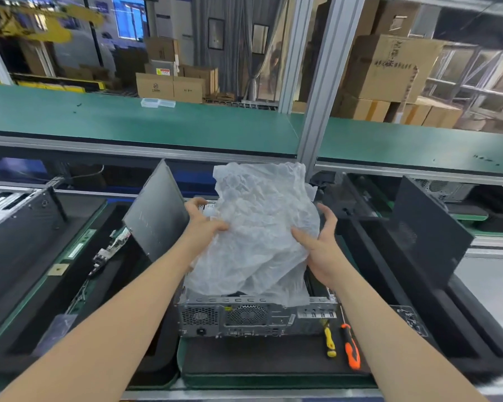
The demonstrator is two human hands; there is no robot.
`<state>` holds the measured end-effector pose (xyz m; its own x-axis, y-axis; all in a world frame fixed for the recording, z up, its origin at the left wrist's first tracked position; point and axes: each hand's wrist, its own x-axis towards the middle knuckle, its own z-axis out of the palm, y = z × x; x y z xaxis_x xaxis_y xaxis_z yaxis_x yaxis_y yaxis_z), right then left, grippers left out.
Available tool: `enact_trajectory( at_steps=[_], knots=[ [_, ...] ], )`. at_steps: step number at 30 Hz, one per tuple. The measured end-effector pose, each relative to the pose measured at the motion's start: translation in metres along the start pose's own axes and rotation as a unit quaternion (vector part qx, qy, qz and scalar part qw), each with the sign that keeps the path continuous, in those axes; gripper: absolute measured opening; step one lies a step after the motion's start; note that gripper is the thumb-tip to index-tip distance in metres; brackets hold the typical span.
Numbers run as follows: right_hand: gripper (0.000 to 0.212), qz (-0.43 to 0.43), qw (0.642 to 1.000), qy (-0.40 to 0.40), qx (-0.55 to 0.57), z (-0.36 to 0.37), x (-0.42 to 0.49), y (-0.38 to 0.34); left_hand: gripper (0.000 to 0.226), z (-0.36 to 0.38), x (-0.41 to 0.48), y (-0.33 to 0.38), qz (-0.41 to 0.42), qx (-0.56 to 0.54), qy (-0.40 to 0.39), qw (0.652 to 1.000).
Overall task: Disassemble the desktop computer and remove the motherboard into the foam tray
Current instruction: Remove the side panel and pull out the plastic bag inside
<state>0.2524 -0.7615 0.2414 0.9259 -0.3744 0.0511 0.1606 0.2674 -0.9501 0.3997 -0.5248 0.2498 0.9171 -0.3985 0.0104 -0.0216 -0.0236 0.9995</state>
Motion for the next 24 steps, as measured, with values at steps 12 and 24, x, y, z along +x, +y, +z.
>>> enact_trajectory(
  at_steps=[12,24],
  knots=[
    [0.105,0.106,0.937,-0.165,-0.289,-0.021,-0.022,-0.021,0.140,0.003,-0.029,0.014,0.048,0.411,-0.272,0.869],
    [0.069,0.030,0.937,-0.058,-0.344,-0.054,-0.007,-0.031,0.045,0.019,-0.026,0.031,0.104,0.421,-0.065,0.899]
  ],
)
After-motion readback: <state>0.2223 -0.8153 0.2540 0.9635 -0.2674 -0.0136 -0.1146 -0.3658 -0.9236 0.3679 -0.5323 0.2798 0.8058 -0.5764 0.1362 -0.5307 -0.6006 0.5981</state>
